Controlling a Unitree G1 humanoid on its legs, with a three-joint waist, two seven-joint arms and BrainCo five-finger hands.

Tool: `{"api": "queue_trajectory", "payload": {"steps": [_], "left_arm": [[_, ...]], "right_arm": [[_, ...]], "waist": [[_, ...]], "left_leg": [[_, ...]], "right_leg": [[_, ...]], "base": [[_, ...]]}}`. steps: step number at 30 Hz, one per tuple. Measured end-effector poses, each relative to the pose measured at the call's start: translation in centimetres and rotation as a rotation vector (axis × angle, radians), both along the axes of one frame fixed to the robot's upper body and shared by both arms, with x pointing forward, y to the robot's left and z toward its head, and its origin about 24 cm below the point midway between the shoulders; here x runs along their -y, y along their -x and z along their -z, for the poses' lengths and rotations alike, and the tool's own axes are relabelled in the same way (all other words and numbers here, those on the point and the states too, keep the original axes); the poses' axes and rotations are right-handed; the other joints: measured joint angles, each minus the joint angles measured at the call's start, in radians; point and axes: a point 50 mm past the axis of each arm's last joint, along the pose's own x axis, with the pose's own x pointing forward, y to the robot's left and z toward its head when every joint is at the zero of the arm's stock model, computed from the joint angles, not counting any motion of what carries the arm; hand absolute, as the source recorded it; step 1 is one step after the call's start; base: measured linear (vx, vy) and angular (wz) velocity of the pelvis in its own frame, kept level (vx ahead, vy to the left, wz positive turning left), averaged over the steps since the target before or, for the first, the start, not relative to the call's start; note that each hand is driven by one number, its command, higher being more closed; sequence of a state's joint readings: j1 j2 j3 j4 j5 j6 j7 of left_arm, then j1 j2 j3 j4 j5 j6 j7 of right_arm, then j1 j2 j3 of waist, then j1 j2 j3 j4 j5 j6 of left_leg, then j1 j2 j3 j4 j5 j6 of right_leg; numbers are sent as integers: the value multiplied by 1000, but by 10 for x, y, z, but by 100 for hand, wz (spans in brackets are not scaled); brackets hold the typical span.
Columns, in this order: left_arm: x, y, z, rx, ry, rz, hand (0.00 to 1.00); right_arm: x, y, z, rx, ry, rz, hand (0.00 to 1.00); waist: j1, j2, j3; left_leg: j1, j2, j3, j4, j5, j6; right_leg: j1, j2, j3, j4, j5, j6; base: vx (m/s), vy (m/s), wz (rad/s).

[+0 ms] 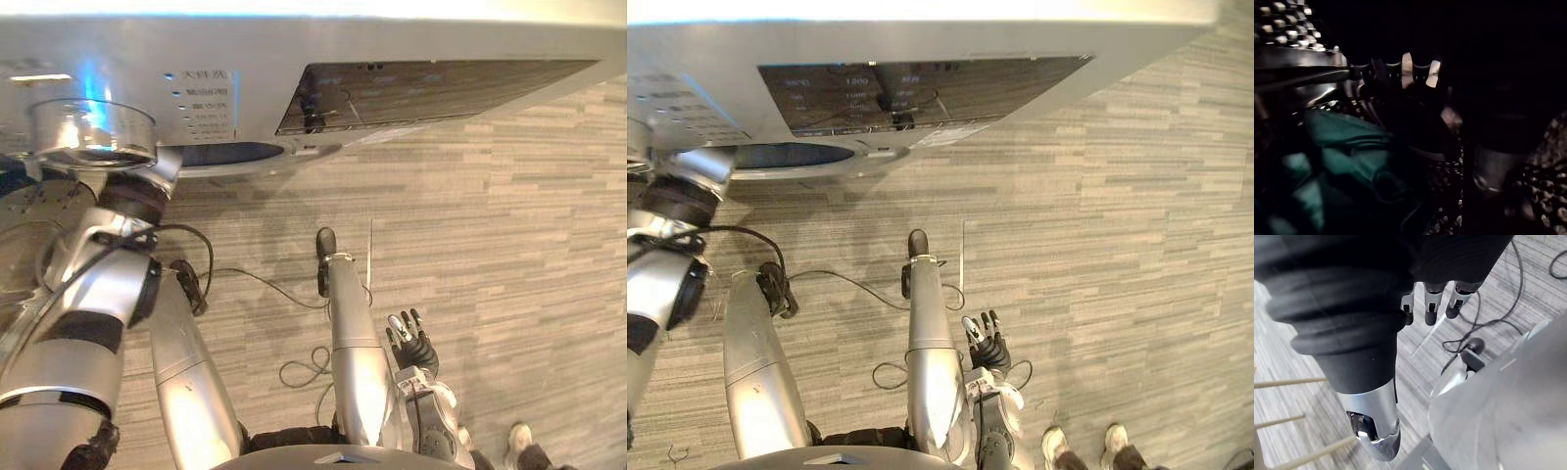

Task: Pick up the laundry basket with both hands and put the clothes into the washing machine.

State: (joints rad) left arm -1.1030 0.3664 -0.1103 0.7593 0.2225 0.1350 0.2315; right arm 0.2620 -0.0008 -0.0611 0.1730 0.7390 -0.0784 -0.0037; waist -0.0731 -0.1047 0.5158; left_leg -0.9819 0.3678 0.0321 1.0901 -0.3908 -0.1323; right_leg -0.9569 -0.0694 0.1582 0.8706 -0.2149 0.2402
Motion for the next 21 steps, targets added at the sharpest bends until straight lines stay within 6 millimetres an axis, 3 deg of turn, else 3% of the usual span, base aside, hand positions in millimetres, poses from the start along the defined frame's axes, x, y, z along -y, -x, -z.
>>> {"api": "queue_trajectory", "payload": {"steps": [2,4,5,6,9,10,11,14,15,16,18,21], "left_arm": [[4,5,62,-143,182,6,0],[10,13,103,-243,254,10,0],[19,26,147,-360,316,11,0],[23,34,166,-413,340,9,0],[40,90,263,-710,440,-31,0],[42,104,279,-766,455,-44,0],[41,139,316,-905,481,-76,0],[30,185,352,-1050,510,-140,0],[18,211,367,-1104,542,-208,0],[12,221,373,-1124,567,-241,0],[-4,263,391,-1193,659,-372,0],[-12,291,401,-1238,716,-441,0]], "right_arm": [[-4,0,3,-25,-3,-18,0],[-7,0,5,-47,22,-32,0],[-10,-3,7,-59,31,-50,0],[-11,-4,8,-68,43,-62,0],[-18,-3,21,-146,71,-95,0],[-18,-2,24,-165,72,-95,0],[-18,4,33,-218,91,-105,0],[-17,15,48,-306,111,-119,0],[-12,26,59,-370,103,-92,0],[-9,30,63,-397,96,-74,0],[7,44,76,-488,113,-18,0],[23,60,89,-595,148,-1,0]], "waist": [[6,-2,-11],[12,-5,-25],[14,-5,-30],[15,-4,-37],[27,-2,-112],[27,1,-131],[31,11,-184],[40,24,-248],[54,39,-291],[59,46,-307],[65,81,-353],[76,122,-383]], "left_leg": [[77,-12,0,-75,32,-14],[127,-24,1,-132,56,-23],[196,-40,9,-203,88,-28],[224,-45,14,-230,99,-31],[384,-76,47,-399,162,-37],[415,-82,50,-434,175,-39],[490,-94,55,-524,210,-43],[615,-115,56,-669,269,-48],[684,-122,59,-756,306,-55],[712,-123,61,-789,321,-56],[828,-128,71,-910,374,-63],[893,-118,72,-952,391,-62]], "right_leg": [[68,-17,-28,-34,-10,-20],[107,-29,-40,-59,-8,-26],[166,-43,-54,-94,0,-36],[191,-49,-59,-109,3,-40],[320,-79,-78,-203,16,-52],[348,-86,-87,-225,20,-54],[417,-96,-109,-284,30,-59],[526,-116,-149,-348,32,-63],[581,-123,-172,-381,32,-67],[601,-125,-177,-391,31,-69],[689,-123,-200,-437,30,-73],[768,-112,-222,-483,37,-76]], "base": [[30,-103,33],[72,-110,34],[96,-92,34],[153,-122,31],[132,-75,24],[182,-74,38],[151,-58,32],[133,-67,38],[79,-55,29],[103,-55,25],[117,-57,17],[51,-22,16]]}}
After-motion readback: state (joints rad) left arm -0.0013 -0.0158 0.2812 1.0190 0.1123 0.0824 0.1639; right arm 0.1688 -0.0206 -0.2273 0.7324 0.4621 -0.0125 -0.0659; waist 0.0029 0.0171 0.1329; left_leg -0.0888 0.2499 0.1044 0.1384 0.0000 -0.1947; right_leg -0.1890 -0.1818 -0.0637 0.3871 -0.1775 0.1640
